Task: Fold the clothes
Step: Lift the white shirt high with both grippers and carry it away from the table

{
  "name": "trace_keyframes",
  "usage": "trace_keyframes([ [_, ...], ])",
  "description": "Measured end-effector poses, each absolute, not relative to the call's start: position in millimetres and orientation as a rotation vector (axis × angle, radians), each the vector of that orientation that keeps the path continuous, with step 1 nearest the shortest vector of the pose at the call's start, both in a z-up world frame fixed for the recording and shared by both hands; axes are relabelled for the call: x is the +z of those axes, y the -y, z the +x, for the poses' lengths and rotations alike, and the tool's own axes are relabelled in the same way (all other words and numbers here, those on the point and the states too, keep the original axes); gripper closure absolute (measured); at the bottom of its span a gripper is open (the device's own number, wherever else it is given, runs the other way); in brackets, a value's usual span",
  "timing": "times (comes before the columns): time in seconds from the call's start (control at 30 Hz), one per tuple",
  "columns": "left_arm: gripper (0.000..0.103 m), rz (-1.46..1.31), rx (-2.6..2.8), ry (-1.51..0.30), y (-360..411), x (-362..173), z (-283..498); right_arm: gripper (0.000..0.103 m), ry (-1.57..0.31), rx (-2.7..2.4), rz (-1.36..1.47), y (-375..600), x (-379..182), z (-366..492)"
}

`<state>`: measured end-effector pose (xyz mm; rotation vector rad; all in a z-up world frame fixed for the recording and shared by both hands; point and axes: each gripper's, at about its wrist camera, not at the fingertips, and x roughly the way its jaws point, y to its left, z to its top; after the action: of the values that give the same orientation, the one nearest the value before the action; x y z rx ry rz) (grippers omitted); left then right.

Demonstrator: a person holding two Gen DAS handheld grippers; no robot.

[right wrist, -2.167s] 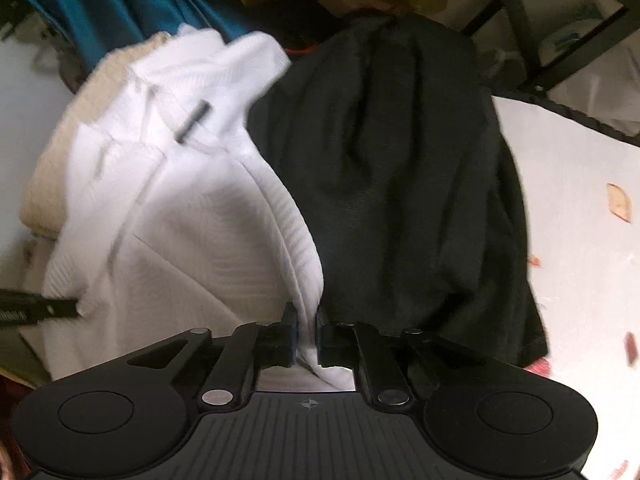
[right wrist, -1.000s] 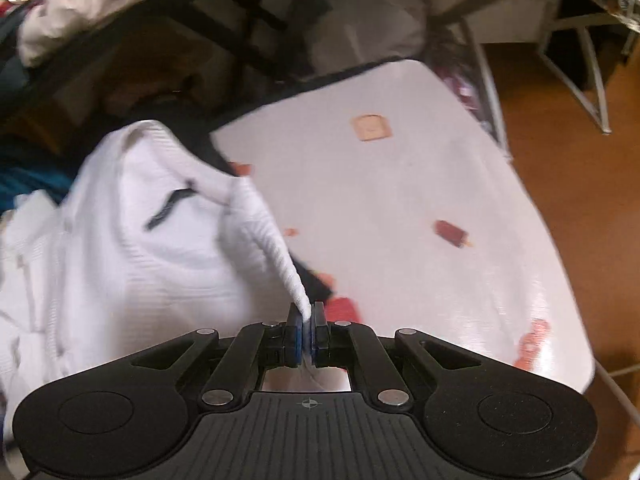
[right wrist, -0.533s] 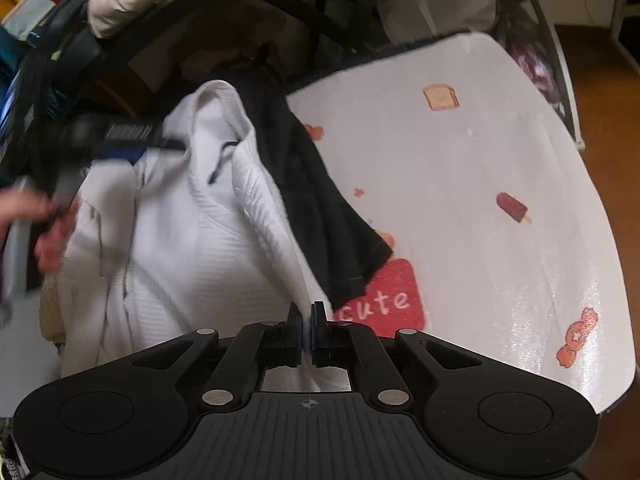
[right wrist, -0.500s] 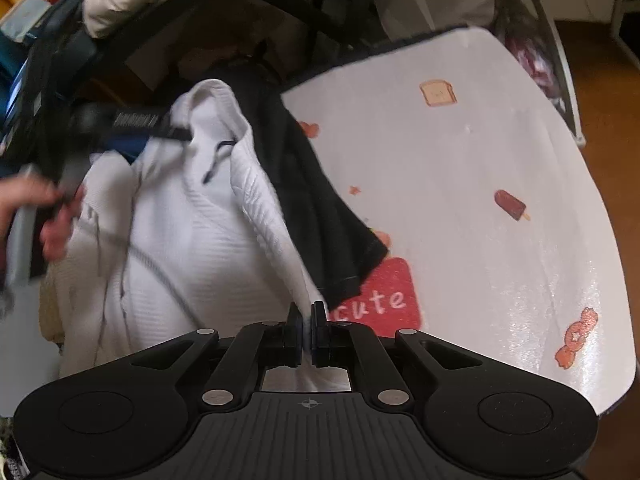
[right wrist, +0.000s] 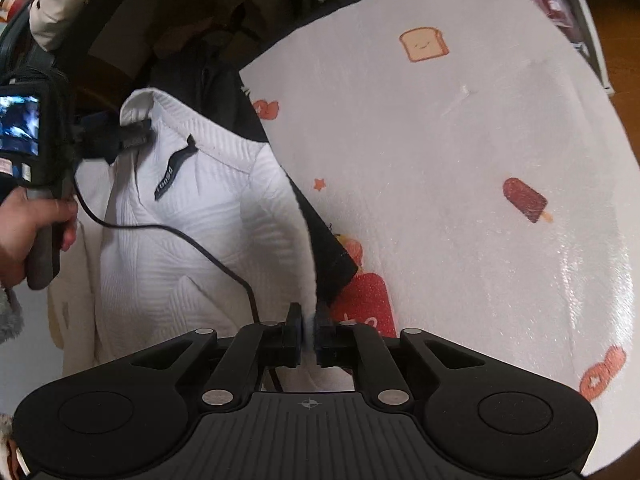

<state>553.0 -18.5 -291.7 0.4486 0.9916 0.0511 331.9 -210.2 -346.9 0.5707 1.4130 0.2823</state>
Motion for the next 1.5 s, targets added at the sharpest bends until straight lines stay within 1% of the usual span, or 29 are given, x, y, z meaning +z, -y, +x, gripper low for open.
trace_keyframes([
  [0.07, 0.098, 0.450, 0.067, -0.978, 18, -294, 553, 0.093, -1.434, 0.302, 0.580, 211, -352, 335],
  [0.17, 0.099, 0.349, 0.109, -0.895, 5, -255, 534, 0.094, -1.450, 0.328, 0.572, 210, -350, 343],
  [0.37, 0.099, 0.045, 0.234, -0.713, -59, -150, 453, 0.093, -1.417, 0.422, 0.549, 201, -338, 361],
  [0.4, 0.099, 0.018, 0.260, -0.697, -67, -139, 439, 0.096, -1.407, 0.437, 0.540, 197, -336, 364],
  [0.43, 0.099, -0.009, 0.285, -0.681, -75, -128, 424, 0.097, -1.397, 0.453, 0.533, 193, -334, 366],
  [0.53, 0.100, -0.071, 0.340, -0.629, -93, -97, 383, 0.095, -1.366, 0.525, 0.493, 174, -322, 371],
  [0.57, 0.100, -0.079, 0.344, -0.610, -94, -88, 370, 0.089, -1.354, 0.551, 0.465, 165, -317, 371],
  [0.6, 0.100, -0.088, 0.348, -0.591, -95, -78, 357, 0.076, -1.341, 0.568, 0.431, 157, -312, 370],
  [0.63, 0.100, -0.096, 0.352, -0.572, -97, -69, 344, 0.070, -1.325, 0.590, 0.396, 148, -307, 368],
  [0.67, 0.100, -0.104, 0.356, -0.553, -98, -60, 331, 0.061, -1.303, 0.617, 0.360, 138, -302, 365],
  [0.77, 0.100, -0.095, 0.318, -0.504, -95, -33, 302, 0.046, -1.262, 0.689, 0.285, 111, -293, 355],
  [0.83, 0.100, -0.126, 0.310, -0.468, -100, -20, 287, 0.046, -1.287, 0.720, 0.300, 98, -293, 349],
  [0.87, 0.100, -0.141, 0.306, -0.450, -103, -14, 280, 0.048, -1.305, 0.737, 0.324, 93, -294, 346],
  [0.93, 0.100, -0.172, 0.297, -0.414, -108, -2, 265, 0.068, -1.327, 0.766, 0.357, 86, -291, 337],
  [0.97, 0.100, -0.187, 0.293, -0.396, -110, 4, 257, 0.094, -1.335, 0.779, 0.367, 82, -289, 332],
  [1.0, 0.100, -0.202, 0.288, -0.378, -113, 10, 250, 0.098, -1.331, 0.787, 0.370, 78, -286, 327],
  [1.1, 0.100, -0.239, 0.279, -0.317, -122, 25, 222, 0.099, -1.216, 0.748, 0.404, 82, -256, 308],
  [1.2, 0.100, -0.254, 0.270, -0.246, -134, 33, 185, 0.099, -1.077, 0.660, 0.492, 100, -215, 298],
  [1.33, 0.100, -0.253, 0.226, -0.146, -140, 48, 144, 0.100, -0.825, 0.558, 0.621, 130, -138, 282],
  [1.5, 0.100, -0.265, 0.118, -0.070, -134, 65, 117, 0.100, -0.497, 0.534, 0.761, 157, -31, 241],
])
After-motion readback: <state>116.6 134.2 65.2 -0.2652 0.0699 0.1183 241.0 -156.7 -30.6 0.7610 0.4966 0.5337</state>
